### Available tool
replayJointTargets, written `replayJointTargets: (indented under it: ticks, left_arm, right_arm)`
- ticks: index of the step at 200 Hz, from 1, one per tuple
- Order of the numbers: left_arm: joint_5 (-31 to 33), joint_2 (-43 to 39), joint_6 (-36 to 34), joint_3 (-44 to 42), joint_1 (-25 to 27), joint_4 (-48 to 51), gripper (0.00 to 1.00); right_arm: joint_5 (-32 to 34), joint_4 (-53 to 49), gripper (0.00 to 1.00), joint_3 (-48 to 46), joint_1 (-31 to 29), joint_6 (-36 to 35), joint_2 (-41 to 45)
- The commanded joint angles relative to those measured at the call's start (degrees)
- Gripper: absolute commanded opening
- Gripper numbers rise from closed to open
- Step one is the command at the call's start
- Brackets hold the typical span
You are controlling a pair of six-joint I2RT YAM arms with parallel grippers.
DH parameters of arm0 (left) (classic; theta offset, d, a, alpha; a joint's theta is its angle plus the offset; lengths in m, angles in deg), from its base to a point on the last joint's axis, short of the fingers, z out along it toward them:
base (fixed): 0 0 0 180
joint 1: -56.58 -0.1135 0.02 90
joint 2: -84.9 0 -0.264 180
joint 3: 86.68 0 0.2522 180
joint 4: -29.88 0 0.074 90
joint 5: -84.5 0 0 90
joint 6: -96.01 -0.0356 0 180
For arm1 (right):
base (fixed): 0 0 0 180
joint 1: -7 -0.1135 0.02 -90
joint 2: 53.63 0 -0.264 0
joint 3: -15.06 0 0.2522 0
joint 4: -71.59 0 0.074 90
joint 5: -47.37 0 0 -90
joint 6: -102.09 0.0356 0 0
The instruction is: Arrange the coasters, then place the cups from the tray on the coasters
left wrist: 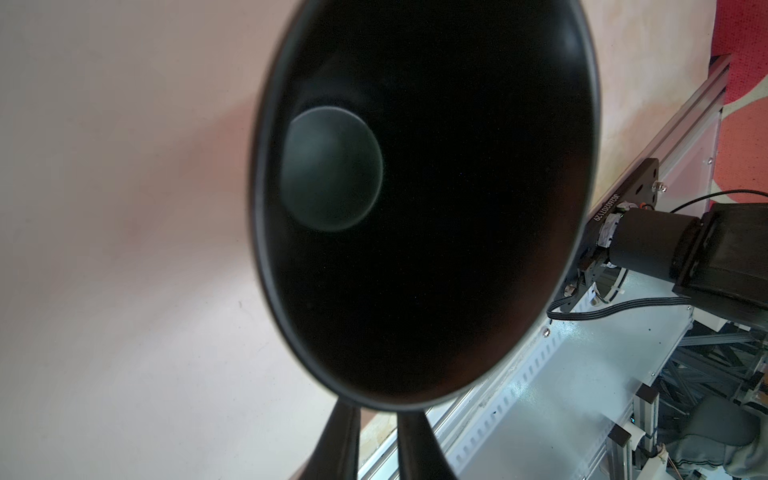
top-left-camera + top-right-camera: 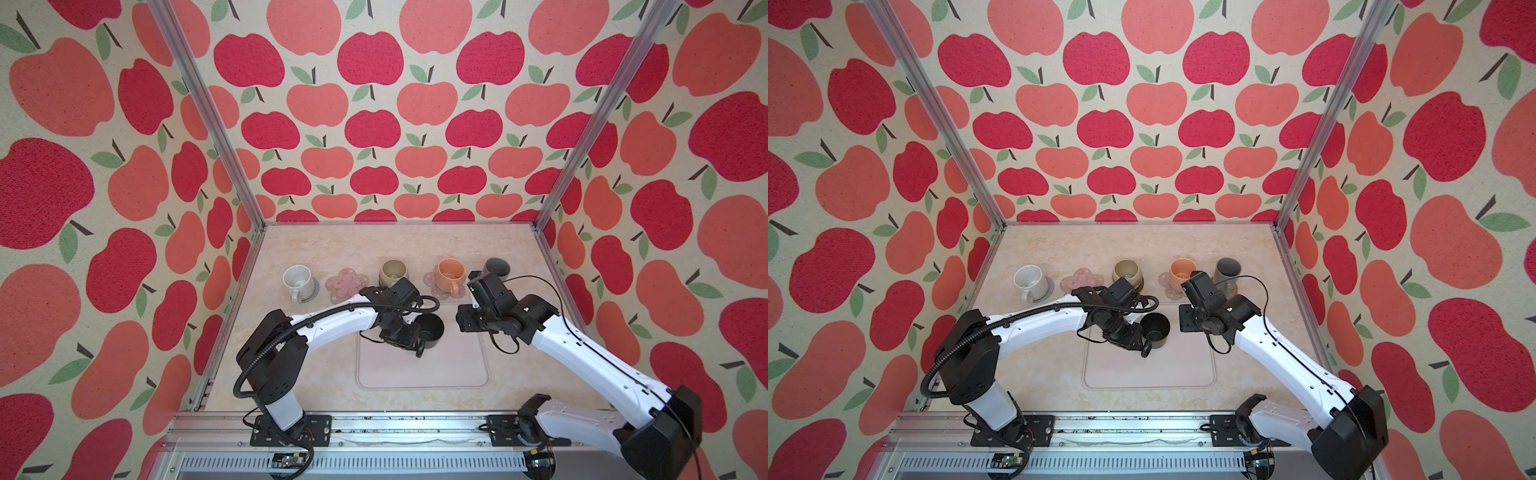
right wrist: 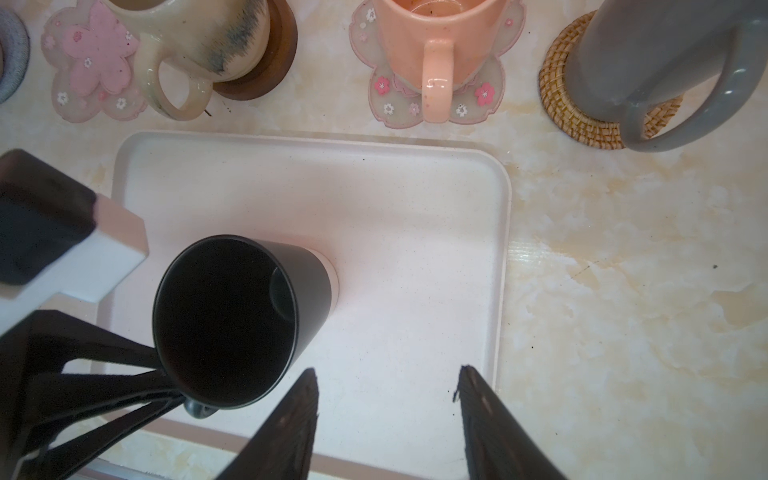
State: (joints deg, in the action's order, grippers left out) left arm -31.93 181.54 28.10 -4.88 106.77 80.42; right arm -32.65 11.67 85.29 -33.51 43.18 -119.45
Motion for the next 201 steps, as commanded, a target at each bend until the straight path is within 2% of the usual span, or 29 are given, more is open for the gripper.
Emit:
replayJointTargets:
  ticks: [1,145,201]
  left_arm:
    - [-1.0,-1.0,1.8,-1.1,1.1,-2.6,0.18]
    - [0.6,1.0,5.4,-0.9,5.4,-7.1,0.18]
    - [4.3,-3.8,3.3,-0.4,3.9,-1.4,0.19]
  right_arm:
    - [-0.2,-2.0,0.57,-0.9,-0.5,1.6,1.3]
    - [-1.6,-3.2,0.57,-3.9,-1.8,3.6,4.0]
    - [-3.5,-3.5,0.57,-5.3,-3.2,5.1,6.0]
